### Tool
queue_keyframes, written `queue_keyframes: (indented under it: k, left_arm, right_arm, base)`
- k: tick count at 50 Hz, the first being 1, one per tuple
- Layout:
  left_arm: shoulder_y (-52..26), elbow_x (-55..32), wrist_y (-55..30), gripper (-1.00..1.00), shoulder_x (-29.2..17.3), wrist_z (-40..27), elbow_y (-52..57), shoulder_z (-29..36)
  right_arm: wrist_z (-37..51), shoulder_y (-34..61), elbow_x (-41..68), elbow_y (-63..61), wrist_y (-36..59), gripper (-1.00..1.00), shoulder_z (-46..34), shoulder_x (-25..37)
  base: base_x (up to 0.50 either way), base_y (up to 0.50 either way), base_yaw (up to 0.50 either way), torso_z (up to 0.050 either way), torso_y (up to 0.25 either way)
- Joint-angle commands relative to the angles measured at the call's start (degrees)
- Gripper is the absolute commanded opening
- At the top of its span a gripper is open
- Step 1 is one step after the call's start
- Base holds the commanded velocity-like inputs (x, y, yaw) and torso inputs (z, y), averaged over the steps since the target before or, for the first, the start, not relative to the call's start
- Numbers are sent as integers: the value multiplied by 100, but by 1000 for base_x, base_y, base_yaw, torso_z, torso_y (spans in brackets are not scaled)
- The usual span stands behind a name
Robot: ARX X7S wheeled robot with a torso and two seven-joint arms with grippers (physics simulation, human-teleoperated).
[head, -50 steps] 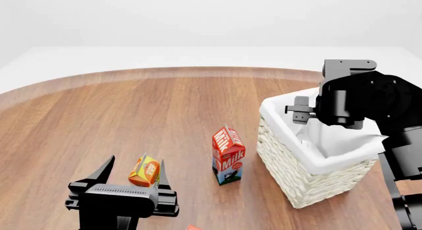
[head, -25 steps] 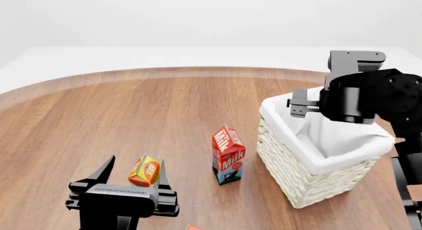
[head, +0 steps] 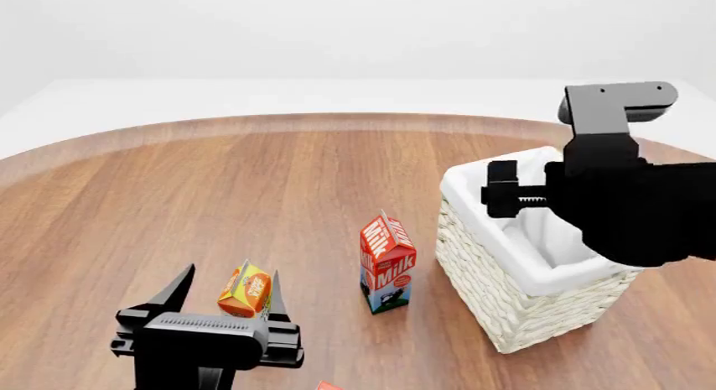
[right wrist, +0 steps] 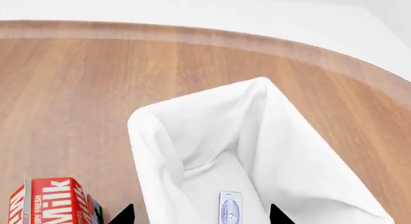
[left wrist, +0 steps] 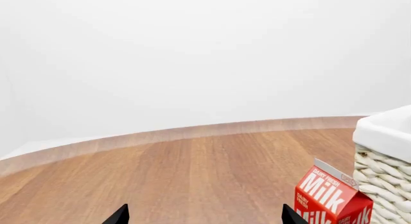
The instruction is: Pick up the cream cheese box and the butter, and put them in the basket.
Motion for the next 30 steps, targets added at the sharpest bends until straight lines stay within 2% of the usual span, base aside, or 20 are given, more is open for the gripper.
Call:
queue_keyframes:
  k: [1, 30]
  left_arm:
    - [3, 1, 27, 100, -12, -16, -8, 19]
    - [-20, -49, -19, 100, -53, -74, 36, 31]
  right_arm:
    - [119, -493, 526, -1183, 77, 100, 187, 310]
    - [-1644, -1234, 122, -3614, 565, 100, 137, 876]
  base:
    - [0, 0, 0, 0, 0]
    - [0, 0, 0, 0, 0]
